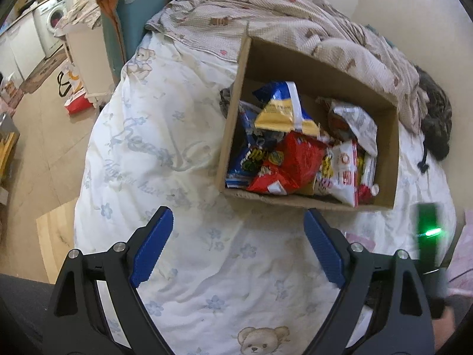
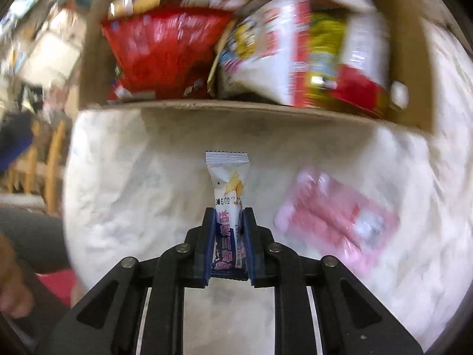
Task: Organize snacks
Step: 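Grasp the pink packet with the left tool while the right holds the bar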
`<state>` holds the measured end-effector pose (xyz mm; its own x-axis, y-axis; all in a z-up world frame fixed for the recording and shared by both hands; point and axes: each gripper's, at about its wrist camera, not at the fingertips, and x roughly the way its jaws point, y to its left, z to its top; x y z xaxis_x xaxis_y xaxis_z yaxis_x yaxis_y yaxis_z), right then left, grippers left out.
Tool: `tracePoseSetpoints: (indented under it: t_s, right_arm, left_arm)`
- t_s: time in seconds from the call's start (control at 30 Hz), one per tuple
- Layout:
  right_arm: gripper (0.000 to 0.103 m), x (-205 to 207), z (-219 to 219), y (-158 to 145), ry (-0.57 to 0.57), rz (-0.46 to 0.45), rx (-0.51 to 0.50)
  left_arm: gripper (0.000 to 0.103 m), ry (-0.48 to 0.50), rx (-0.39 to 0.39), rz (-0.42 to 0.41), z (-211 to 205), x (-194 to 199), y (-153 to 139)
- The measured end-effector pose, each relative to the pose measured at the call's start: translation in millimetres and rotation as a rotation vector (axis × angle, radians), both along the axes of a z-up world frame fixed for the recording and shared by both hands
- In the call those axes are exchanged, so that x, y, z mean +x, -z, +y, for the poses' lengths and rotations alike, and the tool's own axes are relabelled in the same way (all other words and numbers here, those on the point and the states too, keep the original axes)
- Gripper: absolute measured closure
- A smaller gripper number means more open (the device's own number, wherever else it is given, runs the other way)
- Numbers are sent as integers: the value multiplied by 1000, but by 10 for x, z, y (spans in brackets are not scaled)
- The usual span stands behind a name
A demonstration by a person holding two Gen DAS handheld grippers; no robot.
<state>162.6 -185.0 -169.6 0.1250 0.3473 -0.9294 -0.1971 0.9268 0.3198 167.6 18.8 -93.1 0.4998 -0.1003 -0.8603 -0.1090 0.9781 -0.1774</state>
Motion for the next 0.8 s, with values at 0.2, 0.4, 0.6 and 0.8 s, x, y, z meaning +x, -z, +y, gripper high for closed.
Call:
tracePoseSetpoints:
  t_s: [0.2,0.4,0.6,0.8]
  right_arm:
    - [84,-222,-720,-492,255,-88,115]
    - [84,-214,-1434,-741,473,-184,143]
    - [84,-272,-1791,-690,634,-159,260]
    - [84,-284,-1942,-679,679,-168,287]
  left_arm:
    - [15,113,24,80,-332,12,205]
    - [15,380,136,116,-989,-28,484]
    - [15,629,182,181,-1725,29,782]
    - [15,796,182,236,-2354,130,1041]
